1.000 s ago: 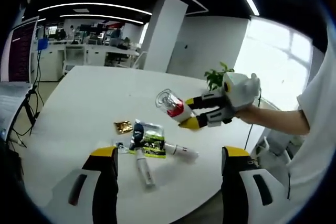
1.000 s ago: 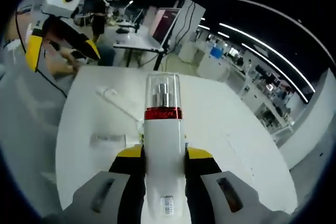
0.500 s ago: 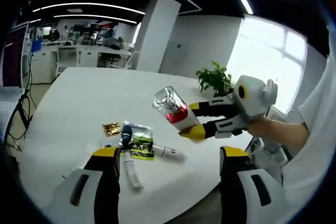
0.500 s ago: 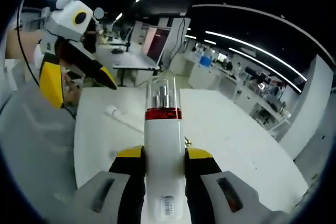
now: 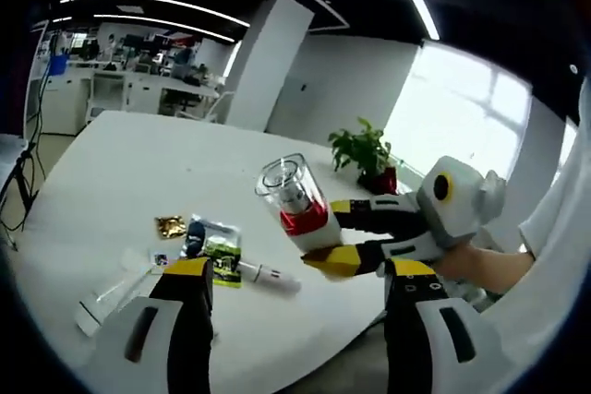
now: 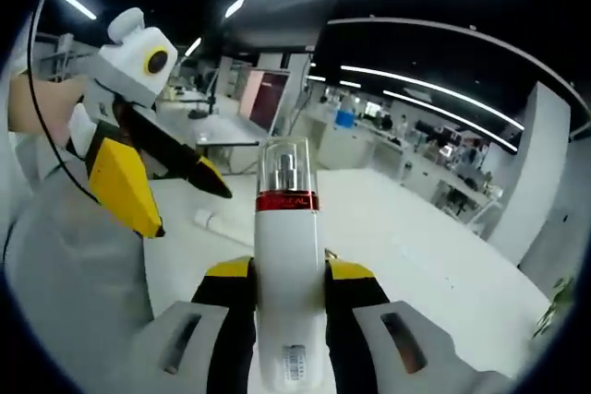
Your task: Arrange the skincare products in the storage area until every visible bottle or jar stands upright without overlapping.
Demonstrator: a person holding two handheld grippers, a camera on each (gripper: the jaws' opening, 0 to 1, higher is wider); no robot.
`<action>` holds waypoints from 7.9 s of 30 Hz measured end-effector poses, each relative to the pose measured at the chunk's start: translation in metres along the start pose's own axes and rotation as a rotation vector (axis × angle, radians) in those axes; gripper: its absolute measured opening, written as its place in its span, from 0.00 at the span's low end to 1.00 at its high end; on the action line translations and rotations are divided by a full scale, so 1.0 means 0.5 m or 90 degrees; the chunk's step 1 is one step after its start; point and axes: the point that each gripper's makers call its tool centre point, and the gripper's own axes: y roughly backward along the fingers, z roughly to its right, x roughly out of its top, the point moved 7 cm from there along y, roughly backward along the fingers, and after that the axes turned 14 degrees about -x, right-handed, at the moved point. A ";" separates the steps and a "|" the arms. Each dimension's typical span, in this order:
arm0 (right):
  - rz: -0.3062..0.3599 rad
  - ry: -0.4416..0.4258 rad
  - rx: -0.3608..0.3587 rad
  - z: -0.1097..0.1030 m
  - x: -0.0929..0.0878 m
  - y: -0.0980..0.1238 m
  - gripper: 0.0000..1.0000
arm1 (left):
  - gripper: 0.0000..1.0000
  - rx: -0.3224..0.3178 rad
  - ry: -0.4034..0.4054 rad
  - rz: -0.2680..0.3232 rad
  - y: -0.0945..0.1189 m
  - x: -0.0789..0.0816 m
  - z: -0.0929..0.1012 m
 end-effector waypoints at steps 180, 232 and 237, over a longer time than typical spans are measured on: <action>0.012 -0.110 0.268 -0.010 -0.257 0.032 0.28 | 0.26 -0.473 -0.252 -0.239 -0.286 -0.157 -0.005; -0.023 -0.054 0.237 0.199 -0.308 -0.140 0.28 | 0.27 -0.470 -0.246 -0.150 -0.476 -0.067 -0.156; -0.030 -0.057 0.242 0.204 -0.310 -0.121 0.28 | 0.27 -0.472 -0.241 -0.146 -0.488 -0.074 -0.148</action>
